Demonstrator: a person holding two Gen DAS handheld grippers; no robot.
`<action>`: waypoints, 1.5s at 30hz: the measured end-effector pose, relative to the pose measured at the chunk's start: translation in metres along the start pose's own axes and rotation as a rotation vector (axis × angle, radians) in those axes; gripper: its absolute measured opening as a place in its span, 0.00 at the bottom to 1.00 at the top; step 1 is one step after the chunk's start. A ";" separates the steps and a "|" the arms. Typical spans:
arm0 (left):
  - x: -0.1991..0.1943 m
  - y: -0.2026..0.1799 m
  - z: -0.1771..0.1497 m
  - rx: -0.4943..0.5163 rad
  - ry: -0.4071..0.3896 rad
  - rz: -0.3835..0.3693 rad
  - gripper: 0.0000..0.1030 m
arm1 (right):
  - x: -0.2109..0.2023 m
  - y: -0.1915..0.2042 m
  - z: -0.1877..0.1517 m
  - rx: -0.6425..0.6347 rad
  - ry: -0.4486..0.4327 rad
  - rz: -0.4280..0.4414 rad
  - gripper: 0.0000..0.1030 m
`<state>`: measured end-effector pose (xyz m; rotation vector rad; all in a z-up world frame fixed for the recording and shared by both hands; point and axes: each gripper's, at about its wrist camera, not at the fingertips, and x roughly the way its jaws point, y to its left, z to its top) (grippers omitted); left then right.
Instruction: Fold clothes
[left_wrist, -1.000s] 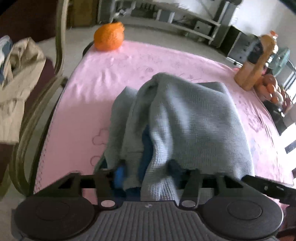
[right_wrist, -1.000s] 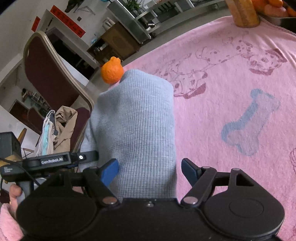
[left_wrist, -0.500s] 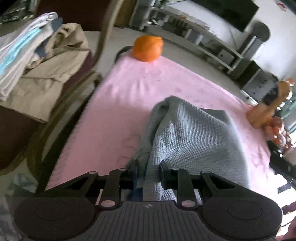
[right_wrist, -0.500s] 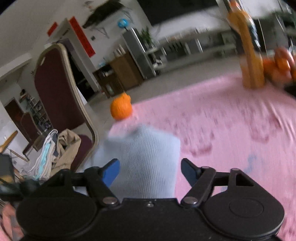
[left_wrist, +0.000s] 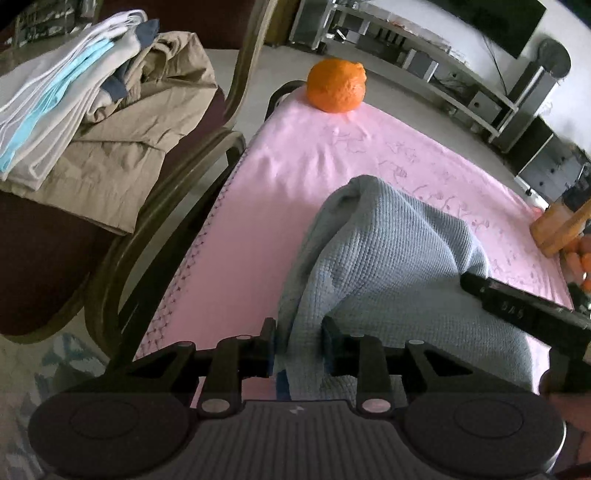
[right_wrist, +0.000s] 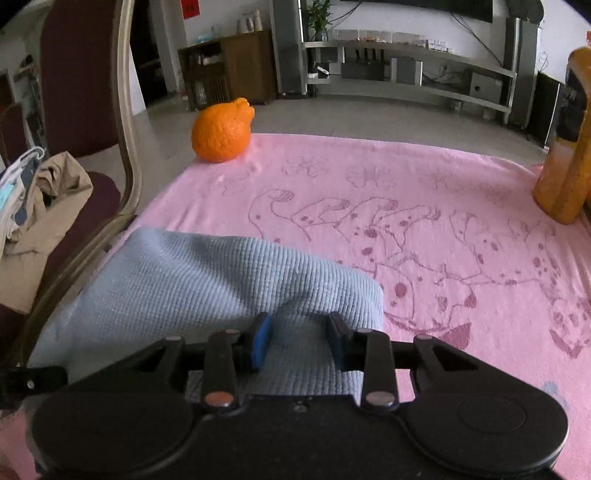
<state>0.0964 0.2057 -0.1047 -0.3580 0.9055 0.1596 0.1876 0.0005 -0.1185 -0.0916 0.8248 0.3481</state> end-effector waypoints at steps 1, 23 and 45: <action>0.000 -0.004 0.003 0.016 -0.012 -0.010 0.27 | -0.001 0.003 -0.001 -0.011 -0.004 -0.007 0.32; 0.050 -0.004 0.029 0.022 0.079 -0.067 0.19 | -0.045 -0.056 0.032 0.409 -0.117 0.150 0.30; 0.002 0.024 0.023 -0.028 -0.027 -0.106 0.20 | -0.160 -0.068 -0.016 0.426 0.032 0.254 0.59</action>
